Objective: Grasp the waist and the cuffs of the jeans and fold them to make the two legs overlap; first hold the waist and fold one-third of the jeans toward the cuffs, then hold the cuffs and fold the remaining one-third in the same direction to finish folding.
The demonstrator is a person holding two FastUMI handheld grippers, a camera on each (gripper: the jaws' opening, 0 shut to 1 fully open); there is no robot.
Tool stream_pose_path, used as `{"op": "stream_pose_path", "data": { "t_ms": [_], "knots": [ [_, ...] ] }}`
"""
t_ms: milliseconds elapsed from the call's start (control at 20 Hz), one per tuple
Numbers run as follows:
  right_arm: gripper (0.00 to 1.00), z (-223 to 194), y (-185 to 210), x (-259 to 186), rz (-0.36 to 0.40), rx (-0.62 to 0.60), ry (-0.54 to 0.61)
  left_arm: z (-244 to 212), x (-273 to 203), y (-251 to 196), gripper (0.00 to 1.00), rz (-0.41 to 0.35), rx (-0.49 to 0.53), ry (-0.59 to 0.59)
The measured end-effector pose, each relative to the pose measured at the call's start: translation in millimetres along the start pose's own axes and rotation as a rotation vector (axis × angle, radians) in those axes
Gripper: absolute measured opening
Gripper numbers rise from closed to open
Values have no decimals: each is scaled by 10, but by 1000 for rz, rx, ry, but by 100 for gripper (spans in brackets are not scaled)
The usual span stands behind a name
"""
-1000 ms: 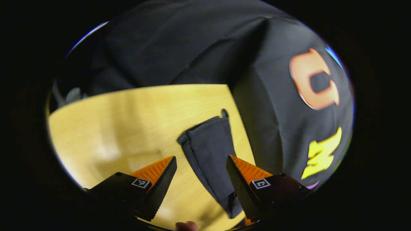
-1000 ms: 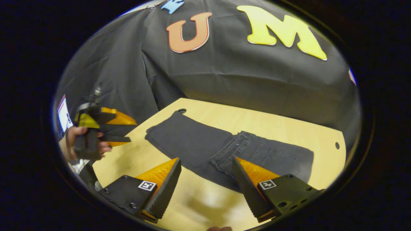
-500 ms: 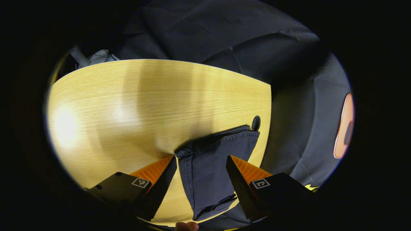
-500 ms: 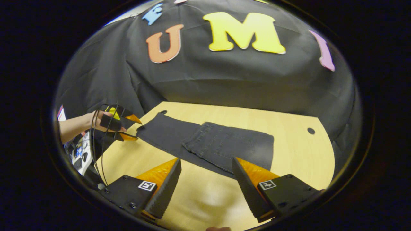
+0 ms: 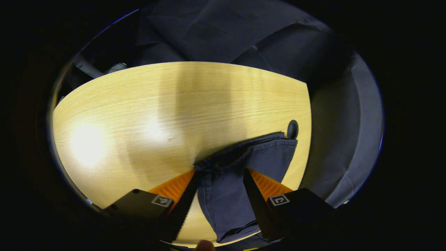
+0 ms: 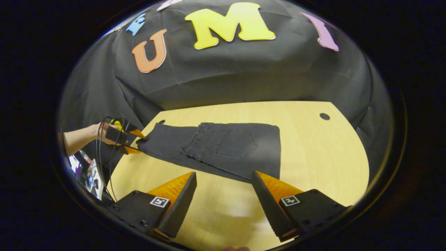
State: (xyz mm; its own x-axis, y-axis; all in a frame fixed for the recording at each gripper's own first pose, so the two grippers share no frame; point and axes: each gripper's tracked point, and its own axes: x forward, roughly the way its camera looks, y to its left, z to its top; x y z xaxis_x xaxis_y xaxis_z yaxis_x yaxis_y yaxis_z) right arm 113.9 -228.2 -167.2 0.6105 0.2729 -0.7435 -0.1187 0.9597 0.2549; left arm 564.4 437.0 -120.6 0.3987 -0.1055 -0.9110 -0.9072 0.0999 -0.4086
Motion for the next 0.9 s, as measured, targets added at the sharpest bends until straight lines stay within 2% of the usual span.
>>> {"op": "stream_pose_path", "data": {
  "t_ms": [50,150,200,300,350,400,450,500,550,600,650,750,800,900],
  "knots": [
    [99,-41,-64,-1,-7,21,3,-65,31,3,84,-31,-26,7],
    [99,-106,-188,-38,-22,49,12,-54,77,-118,35,-171,-114,-9],
    [100,-128,-237,-70,-30,55,16,-69,101,-162,22,-218,-156,-7],
    [99,-127,-278,-151,-43,68,20,-27,77,-180,19,-247,-178,-11],
    [96,-108,-305,-188,-48,66,19,-28,79,-192,17,-250,-165,-12],
    [100,-107,-345,-208,-54,61,16,-34,67,-166,13,-230,-142,-15],
    [95,-91,-365,-230,-54,55,13,-39,25,-159,8,-220,-117,-22],
    [95,-73,-384,-275,-54,48,5,-39,-45,-191,6,-232,-101,-34],
    [96,-46,-386,-306,-54,40,-2,-76,-132,-252,0,-256,-64,-46],
    [95,-39,-389,-334,-53,34,-6,-103,-238,-345,4,-293,-22,-59],
    [99,-23,-382,-353,-51,29,-11,-160,-357,-443,4,-332,19,-65],
    [96,-4,-363,-412,-51,13,-28,-303,-625,-658,4,-411,77,-75],
    [100,6,-344,-484,-49,9,-40,-412,-766,-766,4,-446,105,-78],
    [100,42,-312,-580,-40,1,-62,-617,-1059,-929,4,-506,199,-102]
  ]
}}
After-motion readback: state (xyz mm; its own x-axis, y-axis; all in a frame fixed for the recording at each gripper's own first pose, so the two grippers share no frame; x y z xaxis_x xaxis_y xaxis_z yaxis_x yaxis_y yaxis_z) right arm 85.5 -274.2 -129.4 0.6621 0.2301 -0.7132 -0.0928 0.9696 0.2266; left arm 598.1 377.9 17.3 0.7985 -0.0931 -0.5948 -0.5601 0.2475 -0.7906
